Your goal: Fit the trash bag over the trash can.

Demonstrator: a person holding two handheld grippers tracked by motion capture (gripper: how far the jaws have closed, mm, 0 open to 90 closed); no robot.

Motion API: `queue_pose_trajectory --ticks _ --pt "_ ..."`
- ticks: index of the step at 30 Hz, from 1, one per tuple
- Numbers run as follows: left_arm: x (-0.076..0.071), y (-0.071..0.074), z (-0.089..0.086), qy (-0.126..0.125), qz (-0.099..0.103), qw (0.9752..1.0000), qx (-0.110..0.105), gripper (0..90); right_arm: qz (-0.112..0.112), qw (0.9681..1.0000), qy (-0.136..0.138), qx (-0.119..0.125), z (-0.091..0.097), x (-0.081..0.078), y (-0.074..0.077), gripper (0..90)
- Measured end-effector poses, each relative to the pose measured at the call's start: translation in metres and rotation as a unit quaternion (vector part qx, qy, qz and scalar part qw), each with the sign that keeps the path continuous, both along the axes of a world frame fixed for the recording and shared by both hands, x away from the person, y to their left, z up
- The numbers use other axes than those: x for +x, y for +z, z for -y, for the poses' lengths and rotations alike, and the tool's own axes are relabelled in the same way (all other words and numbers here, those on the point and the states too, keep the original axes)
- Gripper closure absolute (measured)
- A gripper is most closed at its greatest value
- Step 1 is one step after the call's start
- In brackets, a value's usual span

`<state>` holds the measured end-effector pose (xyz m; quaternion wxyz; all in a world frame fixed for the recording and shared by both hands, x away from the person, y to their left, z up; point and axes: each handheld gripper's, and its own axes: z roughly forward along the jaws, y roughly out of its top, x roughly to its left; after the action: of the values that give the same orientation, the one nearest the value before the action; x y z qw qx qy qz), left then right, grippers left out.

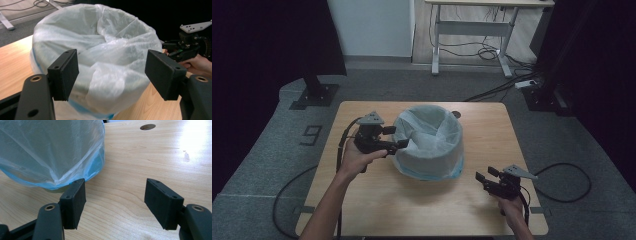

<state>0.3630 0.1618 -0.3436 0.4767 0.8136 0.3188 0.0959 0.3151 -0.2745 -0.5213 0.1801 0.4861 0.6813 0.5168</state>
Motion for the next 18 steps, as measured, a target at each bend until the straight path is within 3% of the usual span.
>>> queue_pose_trajectory --ticks 18 --pt "-0.015 -0.057 -0.030 0.029 -0.033 0.9990 0.001 27.0 -0.005 1.0000 -0.002 -0.007 -0.001 0.001 -0.003 32.5"
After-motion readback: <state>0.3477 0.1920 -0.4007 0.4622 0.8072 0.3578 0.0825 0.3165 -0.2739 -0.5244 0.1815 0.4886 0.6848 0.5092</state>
